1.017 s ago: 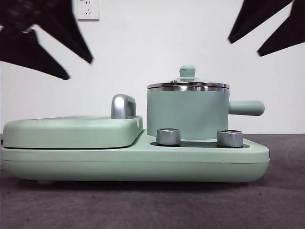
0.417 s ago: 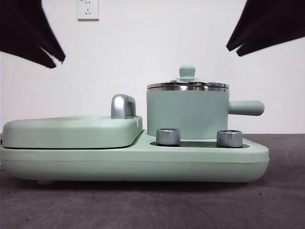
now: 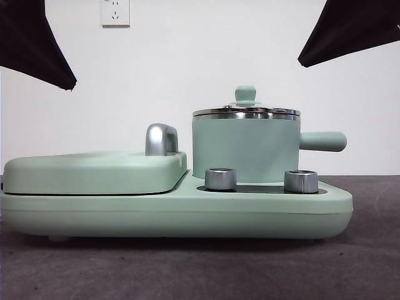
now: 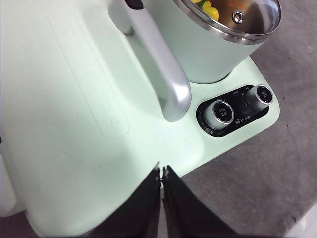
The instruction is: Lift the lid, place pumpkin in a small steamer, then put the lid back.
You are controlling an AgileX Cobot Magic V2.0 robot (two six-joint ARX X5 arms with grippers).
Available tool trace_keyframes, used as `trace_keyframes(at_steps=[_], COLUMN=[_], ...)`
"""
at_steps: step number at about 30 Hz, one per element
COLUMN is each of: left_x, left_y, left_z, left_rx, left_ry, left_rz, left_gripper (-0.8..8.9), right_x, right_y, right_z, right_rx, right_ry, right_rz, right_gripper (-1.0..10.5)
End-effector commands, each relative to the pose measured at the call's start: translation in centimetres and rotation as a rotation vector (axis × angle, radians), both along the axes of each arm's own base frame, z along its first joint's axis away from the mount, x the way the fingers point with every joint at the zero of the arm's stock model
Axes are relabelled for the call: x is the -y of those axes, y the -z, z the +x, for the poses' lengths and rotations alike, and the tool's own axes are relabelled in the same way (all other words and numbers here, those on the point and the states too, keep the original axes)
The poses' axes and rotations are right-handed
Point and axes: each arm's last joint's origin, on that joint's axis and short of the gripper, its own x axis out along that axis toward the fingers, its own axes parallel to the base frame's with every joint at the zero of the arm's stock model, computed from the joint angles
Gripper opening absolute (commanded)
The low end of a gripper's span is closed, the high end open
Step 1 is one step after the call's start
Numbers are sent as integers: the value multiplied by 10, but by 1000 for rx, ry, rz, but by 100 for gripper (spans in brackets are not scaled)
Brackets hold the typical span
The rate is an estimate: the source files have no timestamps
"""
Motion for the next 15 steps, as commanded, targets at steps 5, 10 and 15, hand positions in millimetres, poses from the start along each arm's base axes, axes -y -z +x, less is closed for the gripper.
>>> trace_keyframes(at_steps=[5, 10, 15], left_x=[-9, -41, -71], left_y=[-4, 22, 60], left_z=[-6, -24, -48], left_rx=[123, 406, 579], left_ry=[58, -81, -363], left_rz=[93, 35, 16], left_gripper=[7, 7, 7], right_x=[-1, -1, -1], right_y=[-2, -2, -2], right_z=[0, 0, 0], right_rx=[12, 13, 13], right_ry=[-5, -4, -4], right_rz=[9, 9, 9], right_gripper=[21, 21, 20])
